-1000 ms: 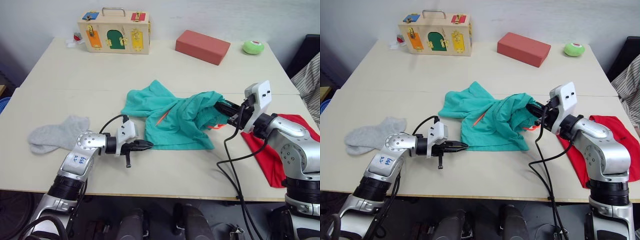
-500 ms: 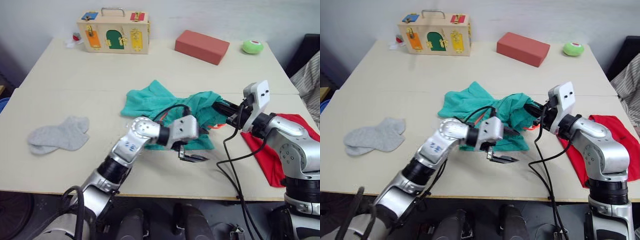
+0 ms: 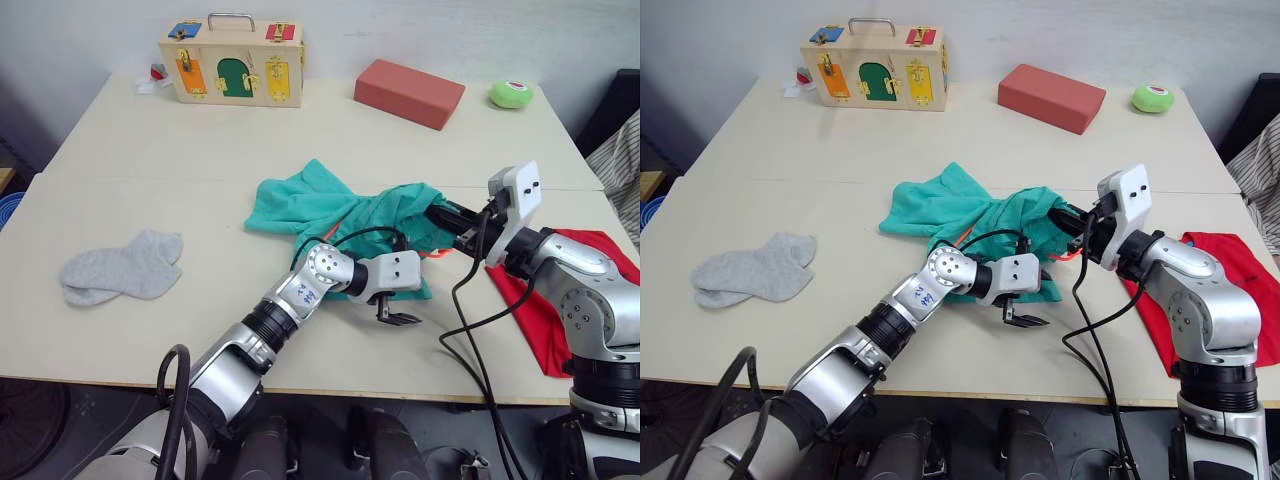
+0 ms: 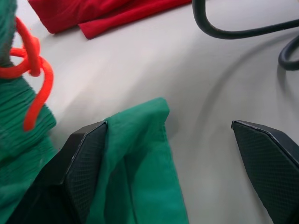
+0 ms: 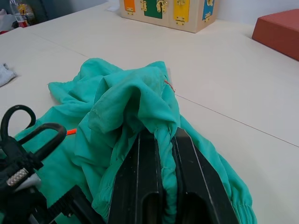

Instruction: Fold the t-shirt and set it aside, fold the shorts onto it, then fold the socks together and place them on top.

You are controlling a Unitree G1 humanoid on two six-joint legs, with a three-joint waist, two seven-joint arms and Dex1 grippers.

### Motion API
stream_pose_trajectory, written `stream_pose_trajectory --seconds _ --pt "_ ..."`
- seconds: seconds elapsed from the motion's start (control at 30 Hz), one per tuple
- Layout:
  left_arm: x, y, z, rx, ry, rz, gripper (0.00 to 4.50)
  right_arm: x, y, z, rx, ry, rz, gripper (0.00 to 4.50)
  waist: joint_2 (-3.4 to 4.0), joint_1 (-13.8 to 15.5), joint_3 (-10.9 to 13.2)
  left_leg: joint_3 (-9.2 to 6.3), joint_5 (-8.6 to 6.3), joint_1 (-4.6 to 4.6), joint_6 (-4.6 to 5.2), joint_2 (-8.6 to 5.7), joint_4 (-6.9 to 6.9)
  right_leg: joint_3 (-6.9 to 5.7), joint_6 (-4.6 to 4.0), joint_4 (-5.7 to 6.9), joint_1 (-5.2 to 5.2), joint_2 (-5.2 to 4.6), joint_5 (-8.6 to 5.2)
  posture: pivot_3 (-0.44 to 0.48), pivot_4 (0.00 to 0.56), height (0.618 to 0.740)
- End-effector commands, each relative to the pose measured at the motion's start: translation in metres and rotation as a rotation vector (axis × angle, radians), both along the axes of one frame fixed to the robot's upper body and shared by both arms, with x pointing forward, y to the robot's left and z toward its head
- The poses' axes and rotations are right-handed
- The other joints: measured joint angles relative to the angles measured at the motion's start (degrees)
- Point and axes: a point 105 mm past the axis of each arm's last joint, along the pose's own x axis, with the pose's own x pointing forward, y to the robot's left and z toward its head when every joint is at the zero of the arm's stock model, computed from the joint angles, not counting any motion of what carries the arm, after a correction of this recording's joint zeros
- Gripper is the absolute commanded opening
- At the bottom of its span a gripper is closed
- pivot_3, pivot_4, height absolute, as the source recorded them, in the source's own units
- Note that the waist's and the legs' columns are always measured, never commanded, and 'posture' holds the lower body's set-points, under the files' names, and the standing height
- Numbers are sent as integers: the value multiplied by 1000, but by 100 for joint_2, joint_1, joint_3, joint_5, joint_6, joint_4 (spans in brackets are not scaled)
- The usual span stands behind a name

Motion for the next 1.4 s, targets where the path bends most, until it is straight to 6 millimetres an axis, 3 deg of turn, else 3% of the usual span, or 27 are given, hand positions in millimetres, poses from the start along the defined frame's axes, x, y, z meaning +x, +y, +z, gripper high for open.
stream_pose_trajectory --seconds 0.03,0.4,0.53,0.67,0.93,1.03,1.2,1.4 --pt "0 -3 1 47 -23 -20 3554 -7 0 12 0 -52 5 0 0 -5 0 0 0 0 0 1 0 0 0 1 0 0 0 0 150 740" --pt "-2 16 -21 132 -8 -62 24 -6 2 15 10 -62 11 0 0 -18 0 -1 0 3 0 2 0 0 0 3 1 -1 0 0 150 740" --pt "-9 30 -14 105 -8 -123 24 -6 2 16 10 -65 14 0 0 -39 0 -1 0 5 0 3 0 1 -1 3 1 -1 0 0 150 740" --pt "-17 65 4 46 -24 -199 24 -8 -3 15 5 -62 2 0 2 -62 -1 1 1 9 -6 9 0 0 -6 11 -2 0 -3 0 150 740" --pt "-37 170 41 -5 -67 -269 24 -23 -9 1 -48 -48 51 0 3 -11 -1 -3 3 6 -9 4 1 -1 -8 8 0 -4 -4 0 150 740" --pt "-43 201 46 14 -84 -242 24 -44 -4 -16 -175 -81 177 0 3 -6 -1 -8 0 4 -4 0 1 -4 -7 2 6 -5 -3 0 150 740" --pt "-56 237 42 57 -53 -166 24 -98 7 -68 -436 -133 483 0 2 -17 0 -3 -9 5 1 0 -1 -6 3 -1 12 3 0 0 150 740" --pt "-65 259 31 34 -18 -5 24 -122 6 -104 -487 -111 511 0 2 -29 0 4 -9 18 -1 1 1 6 7 0 14 1 2 0 150 740"
